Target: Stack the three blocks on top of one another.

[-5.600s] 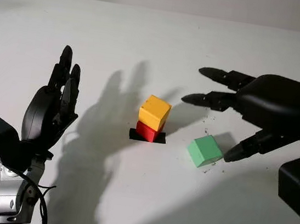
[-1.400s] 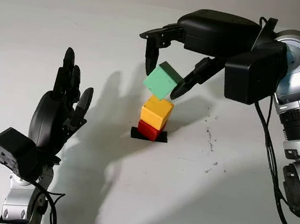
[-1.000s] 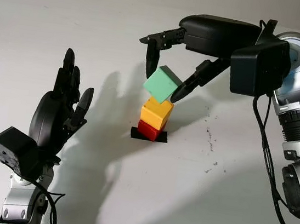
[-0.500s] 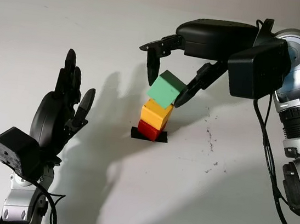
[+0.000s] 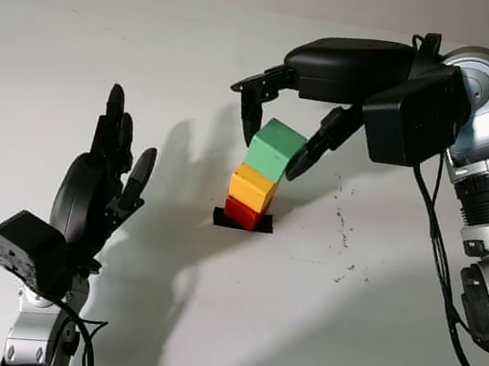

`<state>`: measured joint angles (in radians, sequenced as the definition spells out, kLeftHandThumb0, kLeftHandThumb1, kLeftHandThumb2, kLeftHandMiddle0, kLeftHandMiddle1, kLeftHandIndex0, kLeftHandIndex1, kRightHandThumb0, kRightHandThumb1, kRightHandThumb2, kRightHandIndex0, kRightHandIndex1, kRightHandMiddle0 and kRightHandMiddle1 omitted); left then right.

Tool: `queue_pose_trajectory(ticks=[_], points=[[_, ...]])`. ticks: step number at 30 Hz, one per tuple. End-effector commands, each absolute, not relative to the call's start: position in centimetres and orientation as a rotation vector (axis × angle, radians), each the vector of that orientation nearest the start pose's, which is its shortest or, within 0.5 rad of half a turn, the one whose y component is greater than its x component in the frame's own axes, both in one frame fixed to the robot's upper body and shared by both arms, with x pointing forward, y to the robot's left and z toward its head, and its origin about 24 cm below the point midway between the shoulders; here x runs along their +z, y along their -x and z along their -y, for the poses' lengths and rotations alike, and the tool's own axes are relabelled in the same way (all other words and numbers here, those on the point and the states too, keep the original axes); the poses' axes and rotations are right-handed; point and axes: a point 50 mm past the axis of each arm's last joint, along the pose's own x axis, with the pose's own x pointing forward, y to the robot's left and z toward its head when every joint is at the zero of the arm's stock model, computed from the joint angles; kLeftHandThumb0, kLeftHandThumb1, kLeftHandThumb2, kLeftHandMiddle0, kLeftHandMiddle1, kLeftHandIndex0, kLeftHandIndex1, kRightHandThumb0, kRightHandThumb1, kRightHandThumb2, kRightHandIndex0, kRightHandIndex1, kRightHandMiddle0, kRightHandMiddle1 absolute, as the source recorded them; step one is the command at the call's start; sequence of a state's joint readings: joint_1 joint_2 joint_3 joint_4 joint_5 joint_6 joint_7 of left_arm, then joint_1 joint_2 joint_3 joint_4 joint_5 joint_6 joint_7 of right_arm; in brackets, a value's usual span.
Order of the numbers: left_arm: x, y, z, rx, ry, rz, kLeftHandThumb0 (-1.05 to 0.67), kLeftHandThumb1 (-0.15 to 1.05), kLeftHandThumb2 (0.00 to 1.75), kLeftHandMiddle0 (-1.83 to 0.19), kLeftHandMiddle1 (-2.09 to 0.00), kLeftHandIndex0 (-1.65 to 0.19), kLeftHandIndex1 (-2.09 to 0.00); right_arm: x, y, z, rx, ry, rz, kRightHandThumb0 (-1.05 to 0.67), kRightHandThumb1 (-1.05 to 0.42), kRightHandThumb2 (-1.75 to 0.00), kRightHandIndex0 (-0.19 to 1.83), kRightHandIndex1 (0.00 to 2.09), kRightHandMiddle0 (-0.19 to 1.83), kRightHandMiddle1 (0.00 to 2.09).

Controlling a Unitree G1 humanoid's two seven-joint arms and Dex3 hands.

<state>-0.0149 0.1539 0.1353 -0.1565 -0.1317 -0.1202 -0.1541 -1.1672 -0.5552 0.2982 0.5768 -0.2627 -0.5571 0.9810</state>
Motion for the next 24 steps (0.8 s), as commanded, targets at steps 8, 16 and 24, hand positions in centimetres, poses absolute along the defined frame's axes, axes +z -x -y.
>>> queue_pose_trajectory(ticks=[8, 16, 24], points=[[9.77, -24.81, -19.47, -0.041, -0.062, 0.302, -0.70, 1.05, 0.44, 0.19, 0.00, 0.19, 0.00, 28.03, -35.28, 10.21, 1.075, 1.389, 0.555, -0.53, -0.99, -0.06, 0.22, 0.03, 0.36, 1.58], [9.70, -24.69, -19.36, -0.041, -0.052, 0.296, -0.70, 1.05, 0.44, 0.19, 0.00, 0.19, 0.00, 27.65, -35.37, 9.75, 1.082, 1.335, 0.555, -0.52, -0.97, -0.05, 0.23, 0.04, 0.34, 1.57], [9.51, -24.60, -19.42, -0.037, -0.045, 0.299, -0.70, 1.05, 0.42, 0.19, 0.00, 0.19, 0.00, 27.82, -35.32, 9.58, 1.075, 1.334, 0.559, -0.50, -0.96, -0.05, 0.22, 0.04, 0.35, 1.54]])
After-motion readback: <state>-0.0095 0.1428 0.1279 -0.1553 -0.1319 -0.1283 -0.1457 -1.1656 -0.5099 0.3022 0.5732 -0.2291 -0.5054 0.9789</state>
